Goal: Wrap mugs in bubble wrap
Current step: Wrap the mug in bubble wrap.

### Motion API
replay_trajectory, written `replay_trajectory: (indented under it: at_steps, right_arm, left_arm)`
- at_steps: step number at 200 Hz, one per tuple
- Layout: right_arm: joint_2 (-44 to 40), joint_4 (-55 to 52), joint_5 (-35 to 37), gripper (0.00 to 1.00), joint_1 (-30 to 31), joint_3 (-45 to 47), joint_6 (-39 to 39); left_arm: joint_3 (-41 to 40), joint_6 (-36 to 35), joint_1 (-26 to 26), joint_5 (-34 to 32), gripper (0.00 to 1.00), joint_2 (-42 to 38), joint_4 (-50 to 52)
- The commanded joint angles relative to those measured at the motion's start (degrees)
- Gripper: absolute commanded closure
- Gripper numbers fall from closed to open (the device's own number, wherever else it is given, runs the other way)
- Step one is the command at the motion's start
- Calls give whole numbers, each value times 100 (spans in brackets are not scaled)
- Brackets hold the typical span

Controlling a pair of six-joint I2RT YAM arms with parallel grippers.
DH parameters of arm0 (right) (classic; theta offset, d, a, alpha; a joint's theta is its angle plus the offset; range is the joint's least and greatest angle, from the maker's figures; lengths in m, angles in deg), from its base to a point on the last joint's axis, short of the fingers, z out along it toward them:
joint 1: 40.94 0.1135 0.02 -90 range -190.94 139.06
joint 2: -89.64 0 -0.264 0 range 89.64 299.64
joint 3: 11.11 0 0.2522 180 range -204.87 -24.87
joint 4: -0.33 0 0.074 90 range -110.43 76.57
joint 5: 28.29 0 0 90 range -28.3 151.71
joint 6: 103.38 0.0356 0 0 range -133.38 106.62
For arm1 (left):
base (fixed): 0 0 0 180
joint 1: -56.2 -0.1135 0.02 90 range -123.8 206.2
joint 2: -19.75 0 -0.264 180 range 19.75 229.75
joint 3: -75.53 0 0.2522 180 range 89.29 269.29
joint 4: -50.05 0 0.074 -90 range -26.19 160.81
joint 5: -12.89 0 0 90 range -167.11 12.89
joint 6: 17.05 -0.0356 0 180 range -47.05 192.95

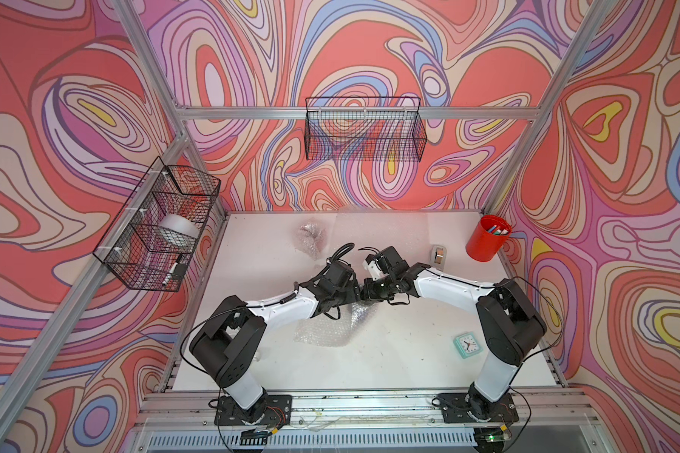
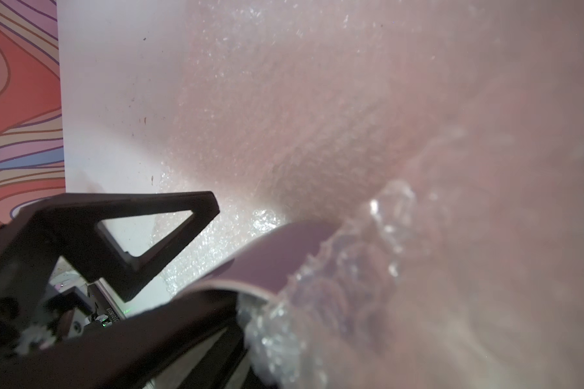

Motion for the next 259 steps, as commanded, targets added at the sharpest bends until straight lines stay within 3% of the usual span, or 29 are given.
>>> replay_trajectory:
  at_steps: [1,35,88,121,145,156,195,259]
  right_arm:
    - [-265,-30,-239,85,87,158,-218]
    - [-648,53,-274,72,90,131,-316]
    - [-1185,-53,-224,67,84,108,-471]
    - [-1581,-287,855,65,84,105,-603]
    - [-1392,-984,2334,65,84,-244,-517]
    - [-1252,-1144,2646,59,75,-356,-571]
    - [-754,-1401,2430,47,66,-683,-859]
    - [-324,-1660,2235,47,101,-700,-1053]
  left_arm:
    - [-81,204,-61,-182,21,240,21]
    - [-324,292,-61,-180,21,128,-73]
    - [-432,288,-61,-57,22,117,-215]
    - [-404,256,-61,-1,22,117,-242]
    - [-407,246,-61,1,22,104,-245]
    - [-402,238,-62,13,22,92,-250]
    - [-400,227,-60,19,22,67,-246]
    - [-387,200,-50,18,22,43,-239]
